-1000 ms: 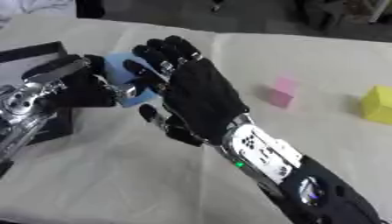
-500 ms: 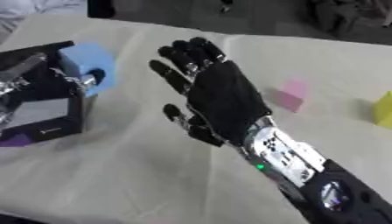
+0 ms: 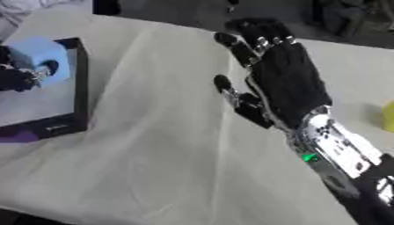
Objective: Pick up the objects with one hand, pass them to the other hand, and then place them into the box on the other side of the table.
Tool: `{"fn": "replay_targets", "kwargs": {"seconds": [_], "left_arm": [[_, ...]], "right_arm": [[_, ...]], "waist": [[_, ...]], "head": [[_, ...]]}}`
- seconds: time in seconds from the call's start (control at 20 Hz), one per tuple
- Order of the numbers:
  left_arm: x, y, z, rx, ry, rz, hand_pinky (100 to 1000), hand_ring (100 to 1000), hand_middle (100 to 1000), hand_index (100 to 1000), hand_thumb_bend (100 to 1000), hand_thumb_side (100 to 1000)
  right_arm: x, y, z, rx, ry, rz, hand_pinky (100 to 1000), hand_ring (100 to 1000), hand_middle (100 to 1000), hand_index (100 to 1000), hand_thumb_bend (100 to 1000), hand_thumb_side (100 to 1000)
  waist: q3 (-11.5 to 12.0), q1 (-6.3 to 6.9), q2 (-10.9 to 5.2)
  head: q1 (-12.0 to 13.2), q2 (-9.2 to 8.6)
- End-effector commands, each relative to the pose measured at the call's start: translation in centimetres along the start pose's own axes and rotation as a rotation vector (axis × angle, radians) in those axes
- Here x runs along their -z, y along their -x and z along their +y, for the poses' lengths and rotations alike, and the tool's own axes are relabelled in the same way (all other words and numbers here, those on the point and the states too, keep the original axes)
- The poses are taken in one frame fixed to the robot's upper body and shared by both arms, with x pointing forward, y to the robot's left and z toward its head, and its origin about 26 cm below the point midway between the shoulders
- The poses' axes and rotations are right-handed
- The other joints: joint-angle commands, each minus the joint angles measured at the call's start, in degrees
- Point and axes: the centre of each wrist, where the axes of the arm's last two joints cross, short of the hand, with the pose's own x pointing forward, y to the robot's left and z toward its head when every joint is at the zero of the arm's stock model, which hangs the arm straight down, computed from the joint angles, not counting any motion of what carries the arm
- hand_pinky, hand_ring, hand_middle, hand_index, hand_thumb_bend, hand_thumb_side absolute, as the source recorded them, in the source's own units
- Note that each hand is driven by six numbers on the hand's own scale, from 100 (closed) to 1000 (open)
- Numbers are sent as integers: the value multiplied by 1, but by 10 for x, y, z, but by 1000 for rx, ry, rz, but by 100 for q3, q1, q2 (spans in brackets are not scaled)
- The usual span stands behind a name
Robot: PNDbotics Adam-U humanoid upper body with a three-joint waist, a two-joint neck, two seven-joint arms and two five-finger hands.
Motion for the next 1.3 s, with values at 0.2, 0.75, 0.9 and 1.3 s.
{"fn": "replay_targets", "kwargs": {"seconds": [0.2, 0.75, 0.9, 1.3], "left_arm": [[12, 14, 26, -10, -49, 41, 663, 527, 396, 454, 100, 402], [44, 45, 40, 44, -116, 171, 749, 629, 552, 669, 100, 273], [48, 50, 44, 86, -161, 201, 831, 765, 696, 810, 301, 329], [53, 54, 54, 282, -295, 259, 970, 866, 780, 909, 774, 415]], "right_arm": [[2, 26, -17, -84, 71, 75, 779, 786, 757, 793, 367, 185], [-2, 47, -25, -170, 109, 144, 777, 784, 756, 792, 377, 177], [-3, 51, -26, -185, 116, 154, 776, 783, 756, 792, 379, 174], [-5, 57, -29, -216, 134, 185, 774, 780, 755, 792, 381, 166]], "waist": [[-61, -2, -22], [-133, -56, 83], [-125, -58, 85], [-112, -47, 65]], "head": [[108, -160], [502, -279], [533, -284], [523, -276]]}}
